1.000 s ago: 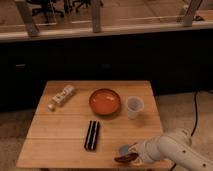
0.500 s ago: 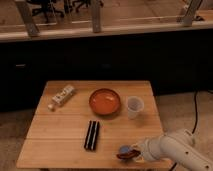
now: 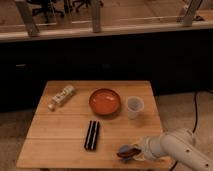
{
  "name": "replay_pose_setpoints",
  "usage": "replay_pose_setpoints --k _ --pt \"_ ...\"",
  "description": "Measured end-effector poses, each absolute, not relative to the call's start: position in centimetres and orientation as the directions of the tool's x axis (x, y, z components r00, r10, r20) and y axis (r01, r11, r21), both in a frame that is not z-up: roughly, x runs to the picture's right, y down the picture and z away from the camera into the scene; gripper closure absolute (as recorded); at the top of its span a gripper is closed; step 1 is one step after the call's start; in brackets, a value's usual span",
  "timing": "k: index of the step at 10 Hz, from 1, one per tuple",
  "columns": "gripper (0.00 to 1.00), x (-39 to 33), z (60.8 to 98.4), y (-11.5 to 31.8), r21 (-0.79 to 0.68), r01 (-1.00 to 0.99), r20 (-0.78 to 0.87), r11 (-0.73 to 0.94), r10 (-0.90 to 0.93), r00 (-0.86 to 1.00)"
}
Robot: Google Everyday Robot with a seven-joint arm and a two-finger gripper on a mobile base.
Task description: Place the pepper on the white sponge
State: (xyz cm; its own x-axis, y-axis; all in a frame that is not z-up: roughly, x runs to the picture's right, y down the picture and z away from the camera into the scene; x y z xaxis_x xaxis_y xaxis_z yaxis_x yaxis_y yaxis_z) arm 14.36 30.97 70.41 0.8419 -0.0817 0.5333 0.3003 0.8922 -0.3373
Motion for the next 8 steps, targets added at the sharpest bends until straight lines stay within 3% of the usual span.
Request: replay_pose_setpoints --k 6,8 --pt "0.26 13.41 70.85 30.59 -0.289 0.340 0.596 0.895 -0.110 0.796" --pt "0.20 13.28 70.85 30.49 -0.279 0.343 0.602 0.897 -0.115 0.790"
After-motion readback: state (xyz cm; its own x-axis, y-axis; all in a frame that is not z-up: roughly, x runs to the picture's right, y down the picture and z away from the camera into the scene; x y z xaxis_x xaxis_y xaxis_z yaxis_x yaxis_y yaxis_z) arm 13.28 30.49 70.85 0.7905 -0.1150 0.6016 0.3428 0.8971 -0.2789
